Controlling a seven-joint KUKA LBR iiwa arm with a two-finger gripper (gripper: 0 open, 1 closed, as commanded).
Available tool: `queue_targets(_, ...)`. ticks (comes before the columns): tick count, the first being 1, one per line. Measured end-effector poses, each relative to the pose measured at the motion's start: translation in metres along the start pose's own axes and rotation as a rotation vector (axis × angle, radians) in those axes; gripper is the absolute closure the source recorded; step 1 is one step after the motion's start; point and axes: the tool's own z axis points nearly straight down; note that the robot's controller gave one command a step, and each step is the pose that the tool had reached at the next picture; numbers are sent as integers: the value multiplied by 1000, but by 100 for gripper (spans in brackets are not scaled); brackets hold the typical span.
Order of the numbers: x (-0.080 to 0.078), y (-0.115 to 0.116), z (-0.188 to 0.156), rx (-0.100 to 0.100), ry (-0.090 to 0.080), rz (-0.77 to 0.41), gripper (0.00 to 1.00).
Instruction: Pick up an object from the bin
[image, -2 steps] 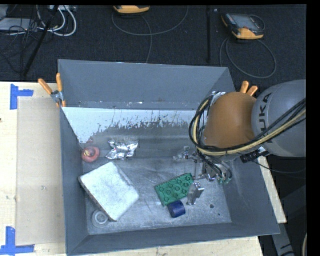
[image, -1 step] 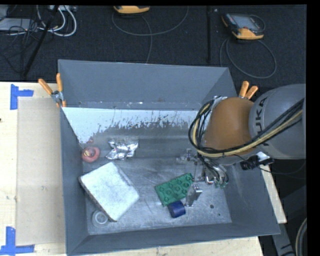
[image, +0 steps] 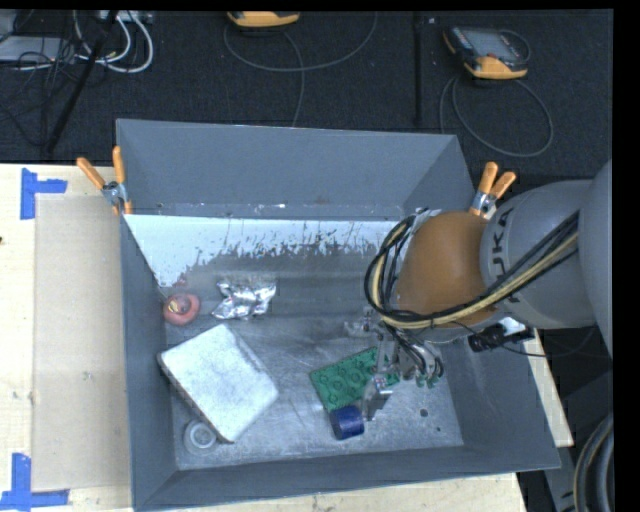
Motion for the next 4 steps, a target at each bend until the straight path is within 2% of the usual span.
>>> queue_targets(1,-1,0,-1,0,5,1,0)
queue_targets(2,-5,0,-6,-1,-11,2,100)
queue_targets(3,-7,0,-42,-1,4,3,100)
queue_targets(4,-7,0,-46,-1,6,3,100)
